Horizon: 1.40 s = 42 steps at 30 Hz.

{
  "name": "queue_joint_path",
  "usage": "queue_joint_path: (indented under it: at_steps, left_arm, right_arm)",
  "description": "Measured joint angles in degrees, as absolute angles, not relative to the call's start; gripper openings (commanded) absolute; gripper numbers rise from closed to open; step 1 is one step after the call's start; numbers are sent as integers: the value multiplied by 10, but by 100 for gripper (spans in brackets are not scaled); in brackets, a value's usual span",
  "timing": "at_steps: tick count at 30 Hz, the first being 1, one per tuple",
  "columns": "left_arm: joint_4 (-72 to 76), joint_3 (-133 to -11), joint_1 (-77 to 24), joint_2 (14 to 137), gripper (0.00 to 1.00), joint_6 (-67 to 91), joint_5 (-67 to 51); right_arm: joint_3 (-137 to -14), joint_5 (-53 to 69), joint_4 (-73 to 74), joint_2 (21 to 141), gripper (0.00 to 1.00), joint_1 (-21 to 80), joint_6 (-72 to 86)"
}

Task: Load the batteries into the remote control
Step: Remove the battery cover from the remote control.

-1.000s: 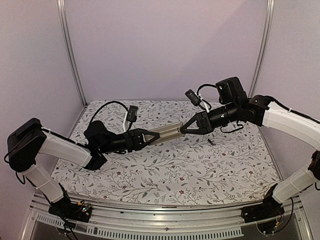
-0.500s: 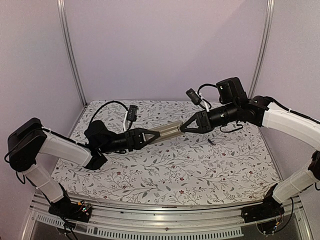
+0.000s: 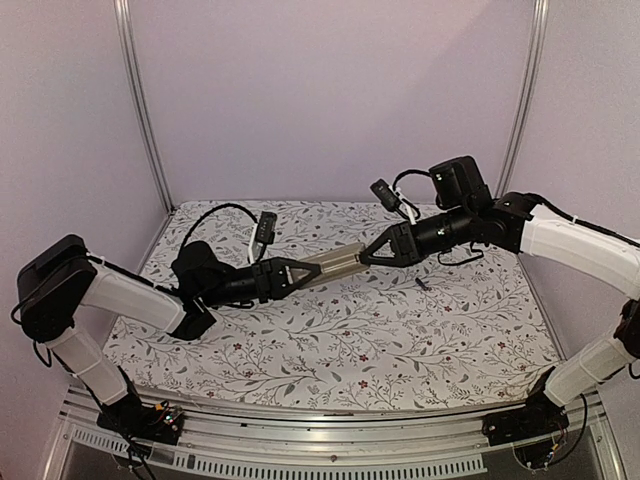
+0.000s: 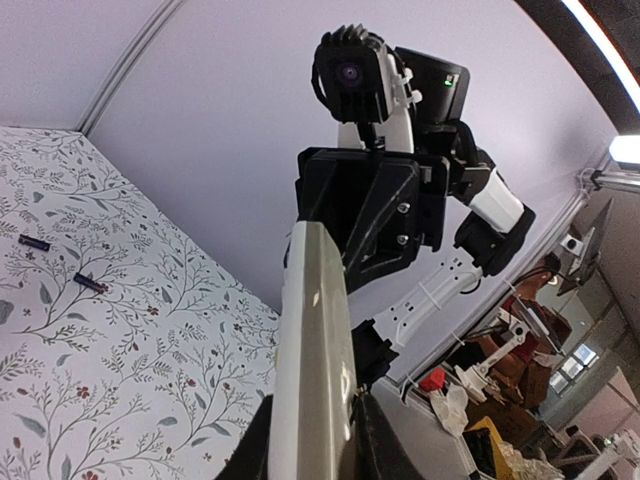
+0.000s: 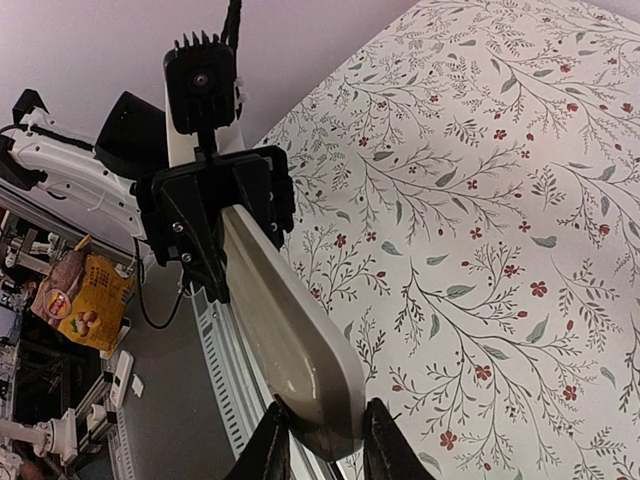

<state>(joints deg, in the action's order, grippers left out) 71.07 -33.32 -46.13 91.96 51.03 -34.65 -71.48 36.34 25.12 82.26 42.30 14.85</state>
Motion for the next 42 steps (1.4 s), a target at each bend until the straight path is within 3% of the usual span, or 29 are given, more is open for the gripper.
queue_joint_path:
  at_steps: [6,31,42]
  left_arm:
    - [708,-333,-461,920,0,511,-342]
    - [677,-335,-452,919,0,488,-343]
    - [417,-426,-442,857,0,278,-342]
  right_arm:
    - [-715,363,244,826,19,423,152]
    - [-715,358,228,849,23,423,139]
    - [-727,298,236,848,27,426,75]
